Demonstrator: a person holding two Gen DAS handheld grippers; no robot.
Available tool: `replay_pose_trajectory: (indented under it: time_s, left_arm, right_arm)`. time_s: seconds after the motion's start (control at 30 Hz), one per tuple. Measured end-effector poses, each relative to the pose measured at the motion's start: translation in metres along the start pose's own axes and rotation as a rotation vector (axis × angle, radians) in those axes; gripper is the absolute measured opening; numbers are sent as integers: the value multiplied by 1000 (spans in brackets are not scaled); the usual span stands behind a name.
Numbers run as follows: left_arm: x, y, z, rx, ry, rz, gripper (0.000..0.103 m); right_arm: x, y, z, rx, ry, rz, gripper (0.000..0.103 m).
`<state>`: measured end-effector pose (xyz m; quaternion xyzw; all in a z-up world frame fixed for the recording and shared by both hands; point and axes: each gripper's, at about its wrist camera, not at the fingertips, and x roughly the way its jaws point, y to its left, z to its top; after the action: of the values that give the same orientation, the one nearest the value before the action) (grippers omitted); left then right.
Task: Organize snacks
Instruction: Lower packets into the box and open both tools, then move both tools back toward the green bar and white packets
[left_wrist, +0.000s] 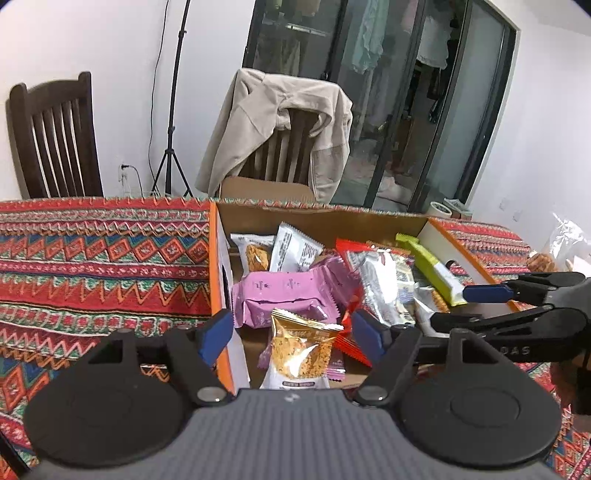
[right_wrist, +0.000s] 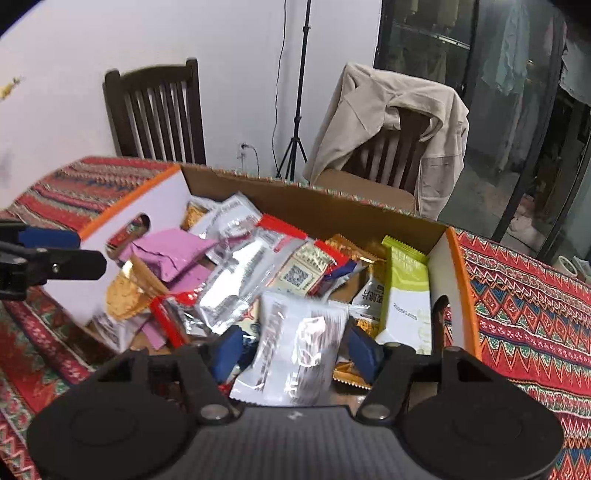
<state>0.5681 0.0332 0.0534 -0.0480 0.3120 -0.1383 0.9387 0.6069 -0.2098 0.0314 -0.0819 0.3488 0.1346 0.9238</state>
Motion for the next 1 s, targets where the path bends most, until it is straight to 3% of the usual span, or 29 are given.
replay_pose_trajectory:
  time_s: [0.13, 0.23, 0.4, 0.47, 0.67, 1.0]
  left_arm:
    - [-31, -9, 1, 11, -29, -3, 75]
    - [-61, -18, -3, 19, -63, -16, 77]
    - [-121, -40, -29, 44, -137, -43, 79]
    - [-141, -50, -43, 52, -162, -48, 82]
    - [-195, -78, -98, 65, -209, -49, 86]
    - [-238, -98, -189, 13, -156, 3, 88]
  right_arm:
    - [-37, -3, -3, 2, -54, -1, 63]
    - [-71, -6, -4, 4, -107, -6, 71]
    - [-139, -10, -23, -1, -196, -5, 76]
    - [-166, -11, -38, 0, -226, 2, 82]
    - [-233, -5, -99, 15, -285, 33, 86]
    - [-288, 7, -210, 111, -294, 39, 90]
